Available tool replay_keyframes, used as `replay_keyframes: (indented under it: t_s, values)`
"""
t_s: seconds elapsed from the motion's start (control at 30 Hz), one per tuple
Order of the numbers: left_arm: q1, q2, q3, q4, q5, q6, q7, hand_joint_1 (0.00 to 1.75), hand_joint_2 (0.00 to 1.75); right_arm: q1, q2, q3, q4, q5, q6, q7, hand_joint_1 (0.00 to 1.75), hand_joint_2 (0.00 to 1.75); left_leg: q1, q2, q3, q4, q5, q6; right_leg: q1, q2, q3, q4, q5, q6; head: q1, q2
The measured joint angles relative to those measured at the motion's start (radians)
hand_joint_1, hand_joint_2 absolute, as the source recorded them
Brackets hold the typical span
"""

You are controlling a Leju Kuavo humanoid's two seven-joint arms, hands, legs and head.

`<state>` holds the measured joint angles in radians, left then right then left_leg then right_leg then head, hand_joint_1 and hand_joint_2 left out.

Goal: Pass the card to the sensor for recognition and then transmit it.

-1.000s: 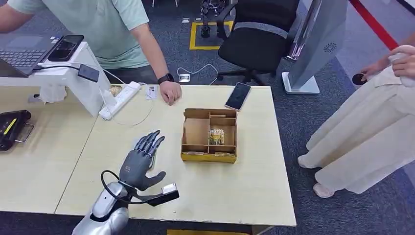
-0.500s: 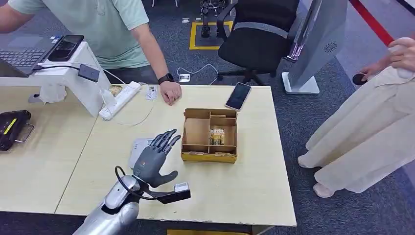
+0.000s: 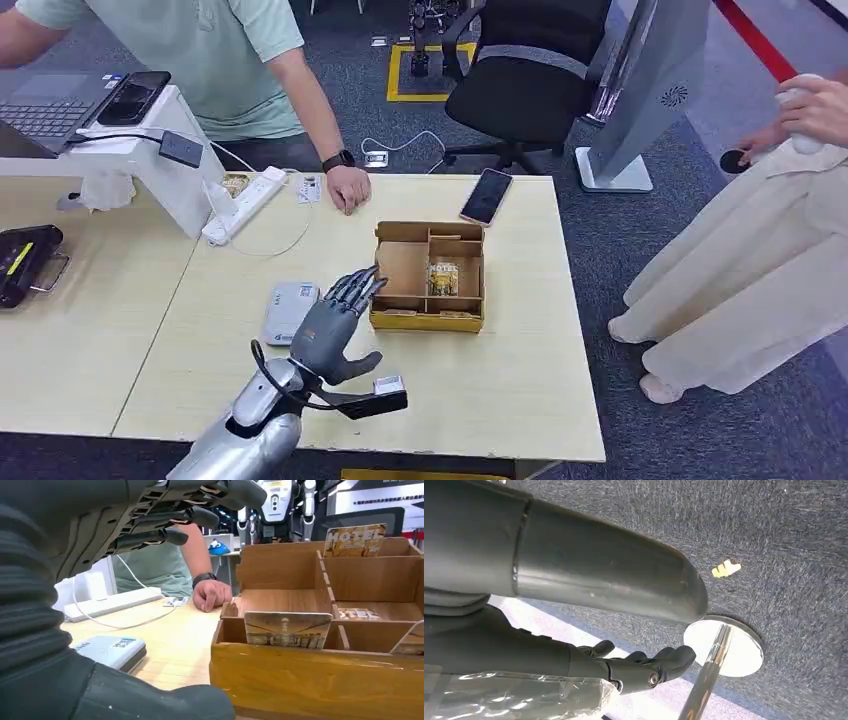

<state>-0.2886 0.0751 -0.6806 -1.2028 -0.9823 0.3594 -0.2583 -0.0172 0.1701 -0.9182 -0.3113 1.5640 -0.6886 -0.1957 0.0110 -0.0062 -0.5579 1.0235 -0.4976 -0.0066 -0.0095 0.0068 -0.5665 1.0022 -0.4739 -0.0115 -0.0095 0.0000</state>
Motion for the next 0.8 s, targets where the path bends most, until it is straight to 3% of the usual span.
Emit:
replay_keyframes:
  t_s: [0.2,0.8]
  values:
    - [-0.022,-0.029,-0.016,0.033,-0.038,0.049,0.025,0.0,1.75,0.0,0.0,0.0,0.0,0.0,0.0,0.001,0.0,0.0,0.0,0.0,0.0,0.0,0.0,0.0,0.0,0.0,0.0,0.0,0.0,0.0,0.0,0.0]
    - [-0.078,-0.104,-0.026,0.146,-0.044,0.088,0.031,0.0,1.75,-0.01,0.0,0.013,0.006,0.0,0.0,0.014,0.0,0.0,0.0,0.0,0.0,0.0,0.0,0.0,0.0,0.0,0.0,0.0,0.0,0.0,0.0,0.0]
